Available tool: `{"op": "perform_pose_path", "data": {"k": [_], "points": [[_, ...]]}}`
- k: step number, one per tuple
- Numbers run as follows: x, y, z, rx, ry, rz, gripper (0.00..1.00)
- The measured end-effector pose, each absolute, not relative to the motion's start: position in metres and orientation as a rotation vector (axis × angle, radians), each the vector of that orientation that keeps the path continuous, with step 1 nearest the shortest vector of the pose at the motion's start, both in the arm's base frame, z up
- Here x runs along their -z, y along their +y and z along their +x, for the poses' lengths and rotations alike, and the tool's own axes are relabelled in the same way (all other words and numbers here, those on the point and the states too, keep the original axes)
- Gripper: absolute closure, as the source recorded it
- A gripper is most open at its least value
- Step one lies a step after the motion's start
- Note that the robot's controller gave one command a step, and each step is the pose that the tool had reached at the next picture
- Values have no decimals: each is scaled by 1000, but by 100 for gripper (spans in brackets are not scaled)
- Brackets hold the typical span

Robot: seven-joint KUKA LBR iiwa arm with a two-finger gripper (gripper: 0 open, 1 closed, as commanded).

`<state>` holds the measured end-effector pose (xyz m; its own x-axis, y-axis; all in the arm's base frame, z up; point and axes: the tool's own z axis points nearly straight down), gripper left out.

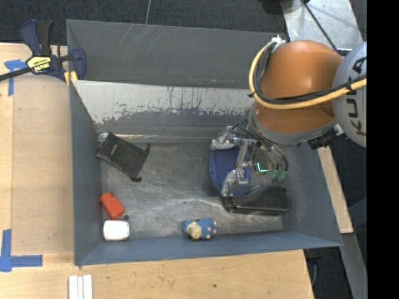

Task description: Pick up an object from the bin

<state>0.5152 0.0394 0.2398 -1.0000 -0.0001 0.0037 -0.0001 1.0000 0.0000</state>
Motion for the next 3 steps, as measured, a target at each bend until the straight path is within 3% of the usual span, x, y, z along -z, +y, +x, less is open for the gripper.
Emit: {"op": "perform_pose_path", "data": {"k": [1, 2, 3], "points": [[-110, 3, 555, 10, -3036, 831, 0], [-100, 7, 556, 16, -3010, 954, 0], [-96, 0, 552, 8, -2988, 944, 100]]}}
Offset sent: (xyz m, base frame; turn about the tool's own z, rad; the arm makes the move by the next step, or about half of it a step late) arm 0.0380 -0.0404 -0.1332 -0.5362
